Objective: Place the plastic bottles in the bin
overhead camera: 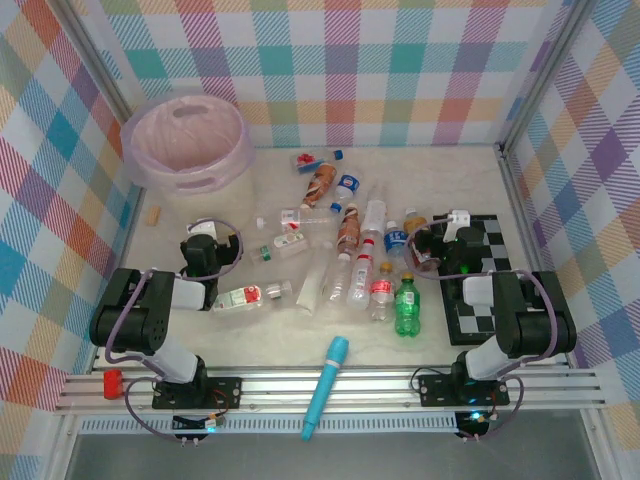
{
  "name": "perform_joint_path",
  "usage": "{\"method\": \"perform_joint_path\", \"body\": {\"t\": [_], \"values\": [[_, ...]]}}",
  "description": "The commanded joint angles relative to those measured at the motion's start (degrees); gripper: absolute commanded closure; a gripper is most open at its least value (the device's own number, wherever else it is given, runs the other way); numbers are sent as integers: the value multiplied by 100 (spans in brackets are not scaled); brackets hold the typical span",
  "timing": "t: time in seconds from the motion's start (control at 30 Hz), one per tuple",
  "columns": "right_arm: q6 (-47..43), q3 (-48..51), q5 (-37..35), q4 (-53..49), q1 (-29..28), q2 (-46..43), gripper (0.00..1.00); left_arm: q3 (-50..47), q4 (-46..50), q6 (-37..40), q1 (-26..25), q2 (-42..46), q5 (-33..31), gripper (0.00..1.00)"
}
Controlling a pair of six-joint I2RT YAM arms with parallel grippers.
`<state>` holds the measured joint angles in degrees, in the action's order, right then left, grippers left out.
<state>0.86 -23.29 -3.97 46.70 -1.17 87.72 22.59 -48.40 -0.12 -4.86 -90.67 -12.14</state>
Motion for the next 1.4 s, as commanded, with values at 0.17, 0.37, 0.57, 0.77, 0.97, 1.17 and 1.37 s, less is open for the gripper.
{"method": "perform_joint_path", "body": {"t": [0.17,0.37,0.57,0.77,0.97,1.17,1.37], "values": [[54,-9,72,103,-15,17,0,44,-178,86,-41,26,-70,0],[59,-9,84,98,-10,17,1,53,-168,79,-41,28,-73,0],[73,-35,125,46,18,26,1,63,-148,82,-41,27,-54,0],[76,-43,148,41,30,26,1,70,-130,73,-19,21,-24,0],[143,-106,43,-220,38,-171,1,261,400,125,-1,311,176,0],[525,-1322,-44,-3808,46,-1481,0,891,2775,140,-336,1605,33,0],[1989,-3239,622,-8773,19,-2006,1,1876,5551,-413,-1235,2309,-136,0]]}}
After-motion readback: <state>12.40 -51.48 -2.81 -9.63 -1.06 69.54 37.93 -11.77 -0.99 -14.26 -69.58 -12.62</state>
